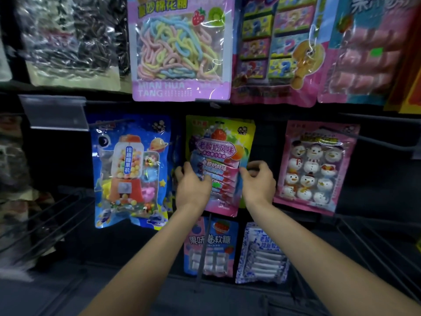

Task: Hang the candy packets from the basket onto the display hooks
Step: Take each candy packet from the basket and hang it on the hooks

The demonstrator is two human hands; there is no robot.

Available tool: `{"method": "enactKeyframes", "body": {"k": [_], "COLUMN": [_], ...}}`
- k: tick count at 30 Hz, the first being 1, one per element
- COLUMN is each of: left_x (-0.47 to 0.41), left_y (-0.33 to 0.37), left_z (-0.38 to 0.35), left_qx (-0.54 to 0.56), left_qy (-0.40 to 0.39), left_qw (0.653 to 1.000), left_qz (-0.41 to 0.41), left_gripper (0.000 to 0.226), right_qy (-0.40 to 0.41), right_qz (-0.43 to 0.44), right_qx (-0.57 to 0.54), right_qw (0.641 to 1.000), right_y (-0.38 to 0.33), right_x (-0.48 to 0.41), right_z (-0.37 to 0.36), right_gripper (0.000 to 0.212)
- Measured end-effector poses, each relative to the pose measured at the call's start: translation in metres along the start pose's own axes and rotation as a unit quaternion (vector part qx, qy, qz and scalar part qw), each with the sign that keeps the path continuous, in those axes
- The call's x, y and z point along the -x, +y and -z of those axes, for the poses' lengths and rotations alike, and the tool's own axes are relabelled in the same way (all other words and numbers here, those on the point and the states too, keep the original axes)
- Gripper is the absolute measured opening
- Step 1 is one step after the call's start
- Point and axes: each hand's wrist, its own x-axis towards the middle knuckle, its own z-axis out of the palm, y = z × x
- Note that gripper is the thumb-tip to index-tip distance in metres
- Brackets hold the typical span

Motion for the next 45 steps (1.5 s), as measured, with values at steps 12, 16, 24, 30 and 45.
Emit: {"method": "enactKeyframes", "body": {"k": [12,16,24,30,45], "left_x": [0.007,0.007,0.015,0.013,0.004], "left_y": [-0.015,-0.021,-0.021,-0.021,-0.026], "left_z": [-0.011,-0.012,-0.010,-0.011,-0.008], "left_qx": [0.071,0.085,0.058,0.061,0.064], "left_qy": [-0.016,-0.014,-0.012,-0.018,-0.014], "left_qw": [0.997,0.996,0.998,0.998,0.998], "left_qz": [0.018,0.019,0.013,0.013,-0.002], "left_gripper": [0.083,0.081,0.068,0.070,0.078], "right_qy": [-0.001,-0.005,-0.002,-0.009,-0.059], "right_qz": [0.001,0.003,-0.003,-0.009,-0.011], "right_qx": [-0.107,-0.102,-0.095,-0.083,-0.093], "right_qw": [0.994,0.995,0.995,0.996,0.994], "right_y": [0.000,0.002,0.004,0.005,0.002], "right_x": [-0.025,-0.028,-0.027,-0.028,-0.025], "right_z": [0.000,0.001,0.001,0.002,-0.001], "right_gripper": [0.010,0.009,0.009,0.006,0.022]}}
